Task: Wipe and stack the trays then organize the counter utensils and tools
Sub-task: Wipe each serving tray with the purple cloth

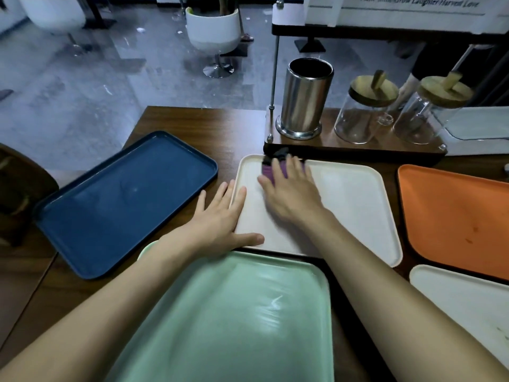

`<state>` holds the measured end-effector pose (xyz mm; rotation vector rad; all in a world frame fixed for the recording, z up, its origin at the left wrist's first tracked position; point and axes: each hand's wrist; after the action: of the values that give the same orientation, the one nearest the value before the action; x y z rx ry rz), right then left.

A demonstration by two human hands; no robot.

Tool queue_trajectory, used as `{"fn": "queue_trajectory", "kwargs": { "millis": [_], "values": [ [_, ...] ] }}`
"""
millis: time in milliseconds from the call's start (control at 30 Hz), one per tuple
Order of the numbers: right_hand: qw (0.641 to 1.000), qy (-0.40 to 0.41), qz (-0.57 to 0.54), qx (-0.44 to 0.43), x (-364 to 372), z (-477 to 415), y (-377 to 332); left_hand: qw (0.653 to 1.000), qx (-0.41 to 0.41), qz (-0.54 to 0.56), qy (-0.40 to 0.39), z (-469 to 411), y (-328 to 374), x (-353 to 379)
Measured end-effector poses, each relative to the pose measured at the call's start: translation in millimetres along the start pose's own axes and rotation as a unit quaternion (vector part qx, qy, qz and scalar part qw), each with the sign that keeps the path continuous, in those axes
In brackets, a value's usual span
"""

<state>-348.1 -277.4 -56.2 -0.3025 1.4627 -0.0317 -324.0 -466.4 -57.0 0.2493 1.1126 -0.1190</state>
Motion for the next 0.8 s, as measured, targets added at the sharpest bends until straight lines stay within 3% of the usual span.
{"fn": "queue_trajectory", "kwargs": {
  "millis": [133, 367, 800],
  "values": [
    [0.998, 0.020, -0.034, -0.057, 5.9, -29.7, -34.5, 1.000, 0.005, 0.005, 0.009, 1.2, 1.7, -0.5],
    [0.996, 0.035, -0.028, -0.074, 6.0, -23.3, -25.2, 1.000, 0.003, 0.012, 0.014, 1.7, 2.0, -0.5],
    [0.995, 0.044, 0.058, 0.069, -14.2, 44.4, 94.9, 1.000, -0.003, 0.015, 0.017, 3.1, -0.2, 0.5]
  ]
}}
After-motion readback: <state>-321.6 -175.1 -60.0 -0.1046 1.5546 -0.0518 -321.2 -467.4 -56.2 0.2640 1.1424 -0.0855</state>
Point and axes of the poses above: each hand's wrist, its own z-axis away from the middle knuckle, its own x-axis out of the palm, y = z × x, and after that the axes turned 12 degrees about -x, right-handed
